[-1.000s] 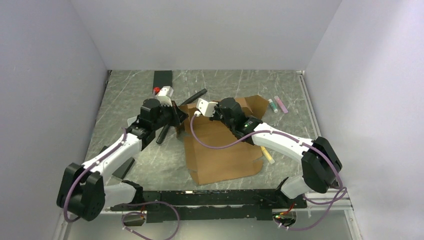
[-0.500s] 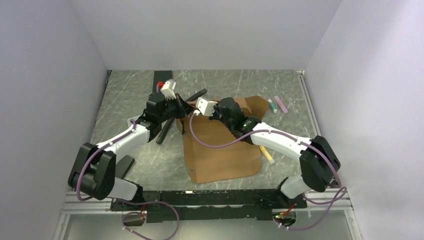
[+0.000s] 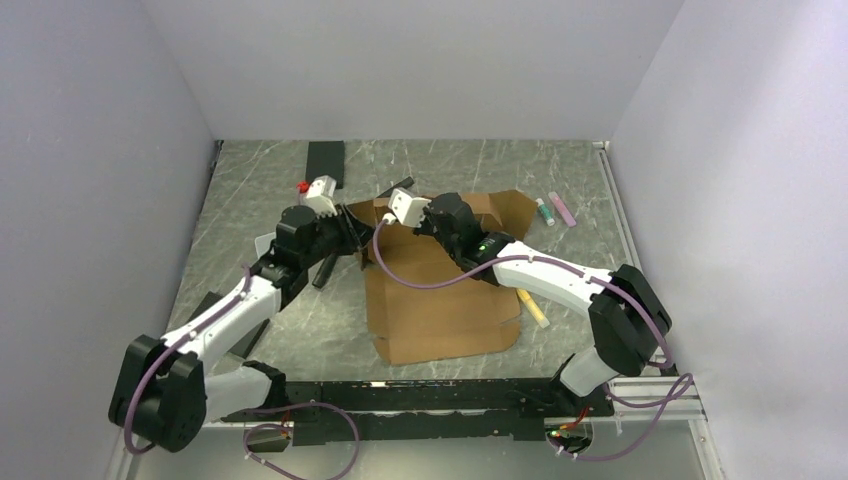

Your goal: Fold the paper box

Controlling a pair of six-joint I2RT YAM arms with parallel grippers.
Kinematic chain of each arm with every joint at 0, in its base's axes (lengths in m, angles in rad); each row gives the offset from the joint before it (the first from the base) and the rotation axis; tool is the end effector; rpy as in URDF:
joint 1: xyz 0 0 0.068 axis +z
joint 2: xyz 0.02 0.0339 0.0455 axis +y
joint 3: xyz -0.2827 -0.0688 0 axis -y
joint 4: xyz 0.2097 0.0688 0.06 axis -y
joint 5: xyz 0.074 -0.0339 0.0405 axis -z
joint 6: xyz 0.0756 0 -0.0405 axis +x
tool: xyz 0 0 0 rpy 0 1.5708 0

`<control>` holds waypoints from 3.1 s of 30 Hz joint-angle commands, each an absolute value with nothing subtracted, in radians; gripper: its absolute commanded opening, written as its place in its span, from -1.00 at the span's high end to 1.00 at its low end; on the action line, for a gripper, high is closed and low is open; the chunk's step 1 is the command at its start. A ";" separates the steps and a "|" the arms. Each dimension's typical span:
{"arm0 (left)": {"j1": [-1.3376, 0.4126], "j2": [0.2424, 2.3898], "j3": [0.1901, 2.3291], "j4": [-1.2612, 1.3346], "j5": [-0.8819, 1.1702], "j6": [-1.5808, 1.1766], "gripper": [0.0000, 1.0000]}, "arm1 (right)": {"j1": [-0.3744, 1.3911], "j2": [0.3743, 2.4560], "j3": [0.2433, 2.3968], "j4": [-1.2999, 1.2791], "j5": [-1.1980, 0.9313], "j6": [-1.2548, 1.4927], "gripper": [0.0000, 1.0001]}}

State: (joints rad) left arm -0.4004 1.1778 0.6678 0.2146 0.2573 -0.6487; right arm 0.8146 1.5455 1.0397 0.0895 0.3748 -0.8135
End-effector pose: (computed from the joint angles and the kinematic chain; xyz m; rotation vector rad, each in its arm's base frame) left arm 0.2363 -0.1209 0.2818 -0.0563 1.9701 -0.9477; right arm 0.2654 0.2410 0.2886 -1.2590 1.5218 -0.3710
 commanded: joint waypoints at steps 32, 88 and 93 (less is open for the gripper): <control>-0.403 1.519 0.571 0.507 0.063 -0.706 0.84 | 0.833 1.604 1.052 -0.091 0.251 -0.651 1.00; -0.211 0.949 0.358 0.568 0.106 -0.566 -0.88 | 0.897 1.784 0.694 0.966 0.748 -1.090 1.00; -0.210 1.043 0.385 0.699 0.234 -0.511 -0.86 | 0.902 1.794 0.704 0.905 0.741 -1.066 1.00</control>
State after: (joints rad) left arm -0.2142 0.9962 0.3363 0.5354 0.1066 -0.5755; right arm 0.9096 1.7504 0.7334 1.0195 0.6655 -1.1168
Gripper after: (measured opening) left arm 0.939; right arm 0.018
